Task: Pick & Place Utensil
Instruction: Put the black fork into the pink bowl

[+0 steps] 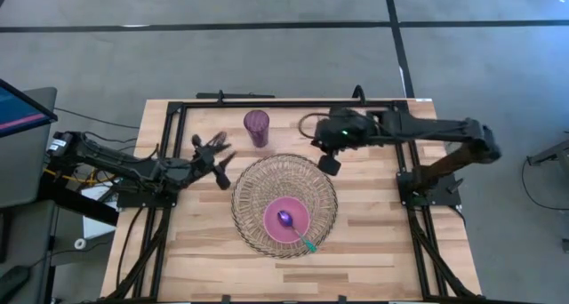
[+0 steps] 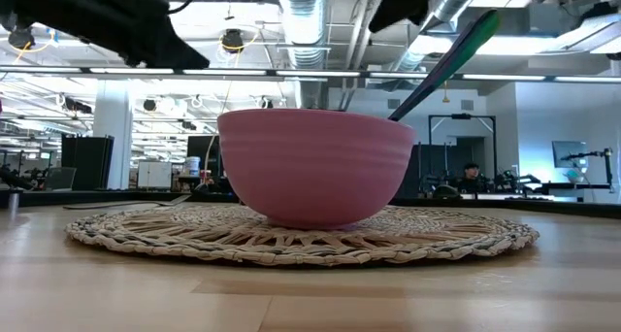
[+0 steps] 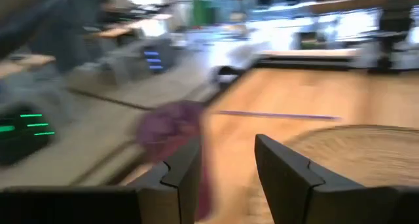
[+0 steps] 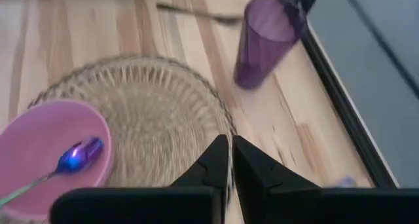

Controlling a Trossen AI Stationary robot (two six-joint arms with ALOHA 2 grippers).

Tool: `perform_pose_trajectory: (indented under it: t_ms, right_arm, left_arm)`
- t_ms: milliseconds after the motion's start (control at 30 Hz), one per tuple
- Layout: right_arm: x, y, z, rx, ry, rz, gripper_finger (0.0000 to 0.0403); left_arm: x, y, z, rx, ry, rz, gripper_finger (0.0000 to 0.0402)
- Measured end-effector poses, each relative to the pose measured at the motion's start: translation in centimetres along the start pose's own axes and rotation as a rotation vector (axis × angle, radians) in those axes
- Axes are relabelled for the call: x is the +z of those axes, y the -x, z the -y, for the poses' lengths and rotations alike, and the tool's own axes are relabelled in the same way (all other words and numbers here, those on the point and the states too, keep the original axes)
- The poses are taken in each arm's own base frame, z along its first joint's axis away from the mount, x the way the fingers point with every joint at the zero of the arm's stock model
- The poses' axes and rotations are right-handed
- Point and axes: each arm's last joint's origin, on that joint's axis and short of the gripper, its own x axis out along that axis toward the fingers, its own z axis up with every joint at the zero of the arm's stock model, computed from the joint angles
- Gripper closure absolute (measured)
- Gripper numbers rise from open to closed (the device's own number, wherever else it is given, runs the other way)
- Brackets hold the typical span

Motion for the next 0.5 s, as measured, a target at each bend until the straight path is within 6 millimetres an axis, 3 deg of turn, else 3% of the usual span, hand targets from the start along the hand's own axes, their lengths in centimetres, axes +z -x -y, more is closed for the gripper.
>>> perform_pose_trajectory:
  t_ms: [133, 267, 367, 500]
  right_arm:
    - [-4.0, -1.8, 0.3, -0.01, 0.001, 0.135, 0.0392]
    - [-6.8, -3.0, 1.0, -0.038, -0.024, 0.212, 0.0392]
    - [-7.7, -3.4, 1.7, -0.062, -0.023, 0.207, 0.0392]
    - [-7.5, -3.0, 2.6, -0.087, -0.044, 0.231, 0.0392]
  left_arm:
    - [-0.2, -0.6, -0.3, -0.109, 0.053, -0.014, 0.0261]
    - [-0.4, -1.5, -1.4, -0.059, 0.052, -0.033, 0.0262]
    - [-1.0, -2.1, -2.5, 0.002, 0.042, -0.078, 0.0273]
    - [-2.3, -2.6, -3.9, 0.065, 0.052, -0.199, 0.0298]
